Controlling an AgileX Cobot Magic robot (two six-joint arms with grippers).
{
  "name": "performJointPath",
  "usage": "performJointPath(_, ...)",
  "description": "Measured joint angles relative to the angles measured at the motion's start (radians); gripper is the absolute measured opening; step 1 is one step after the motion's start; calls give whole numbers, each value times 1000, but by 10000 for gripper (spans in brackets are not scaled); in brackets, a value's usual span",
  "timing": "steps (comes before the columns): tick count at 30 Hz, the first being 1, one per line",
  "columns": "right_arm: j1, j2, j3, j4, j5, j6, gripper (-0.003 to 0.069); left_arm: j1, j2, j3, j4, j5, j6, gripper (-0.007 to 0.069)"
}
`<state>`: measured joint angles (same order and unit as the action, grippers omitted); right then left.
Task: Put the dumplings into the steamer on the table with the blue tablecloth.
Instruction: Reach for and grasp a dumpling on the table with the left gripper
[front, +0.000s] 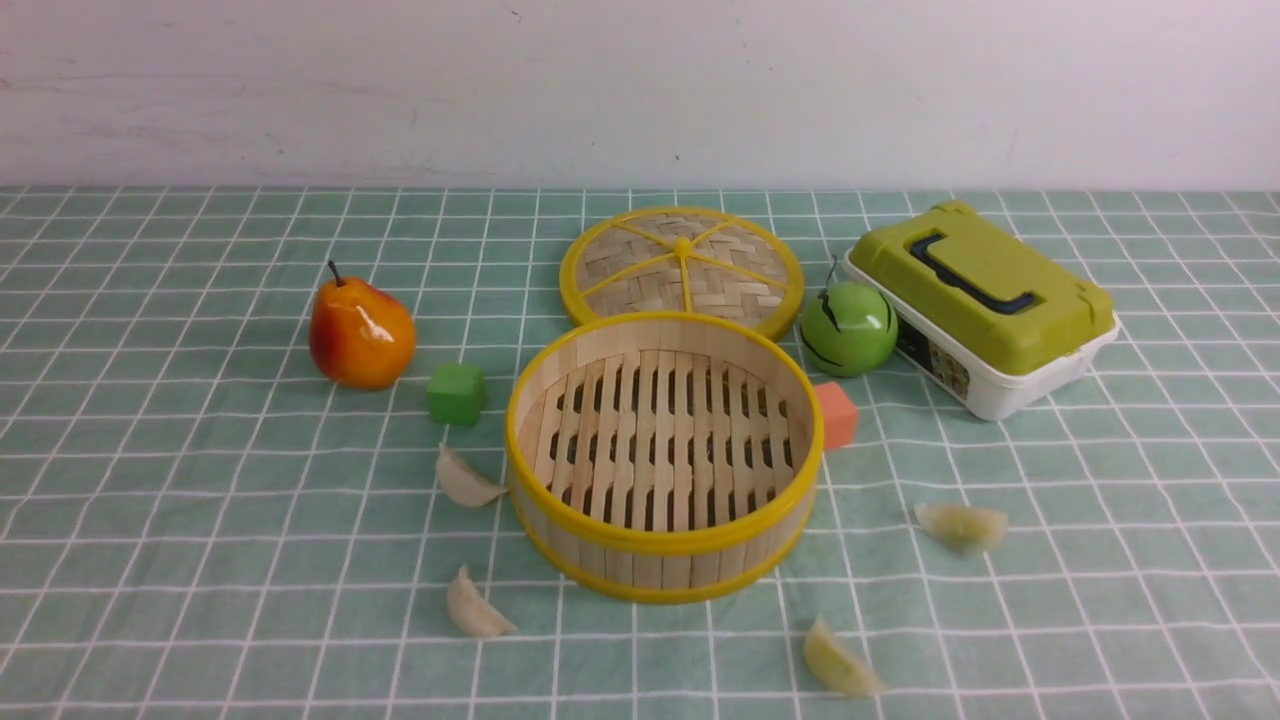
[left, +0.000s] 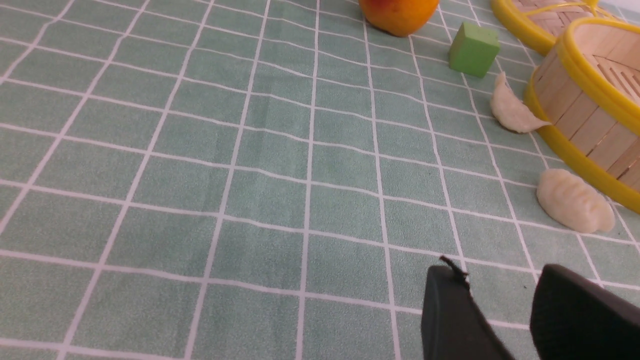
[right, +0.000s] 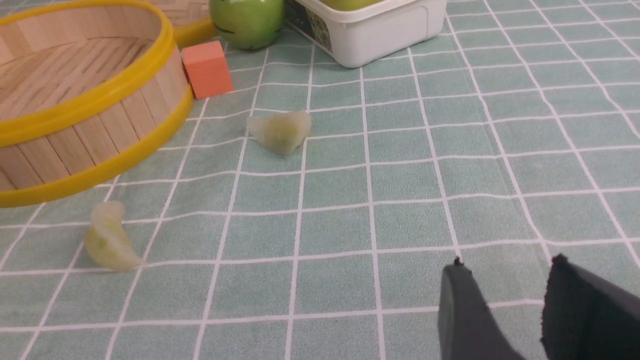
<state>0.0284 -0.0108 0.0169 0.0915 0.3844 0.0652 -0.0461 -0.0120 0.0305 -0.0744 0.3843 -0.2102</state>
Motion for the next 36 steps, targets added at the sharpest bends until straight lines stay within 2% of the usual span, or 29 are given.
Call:
performJointPath(11,0,0,4,3,-28,3,241,0,0,0,-28,-9,-20,237)
performJointPath(12,0,0,5,18,-31,12,241,0,0,0,-66,-13,-47,237)
performJointPath(15,0,0,6,138,-32,103,241,0,0,0,-314,-22,-221,237)
performJointPath(18,0,0,10,394,-32,269,241,0,0,0,-594,-30,-420,237)
performJointPath(20,0,0,10,555,-32,378,241,0,0,0,-723,-35,-503,237)
performJointPath(23,0,0,10,681,-38,450,241,0,0,0,-781,-43,-539,237)
performJointPath(26,0,0,10,688,-60,452,241,0,0,0,-814,-45,-543,237)
performJointPath(29,0,0,10,686,-102,448,241,0,0,-22,-827,-37,-447,237)
performJointPath(31,0,0,7,686,-106,420,241,0,0,-85,-826,-32,-307,237)
performJointPath(32,0,0,-4,686,-99,393,241,0,0,-128,-822,-26,-197,237)
performJointPath(34,0,0,-44,685,-87,319,238,0,7,-214,-796,4,-54,227)
performJointPath(36,0,28,-113,674,-87,211,216,0,84,-324,-734,71,45,179)
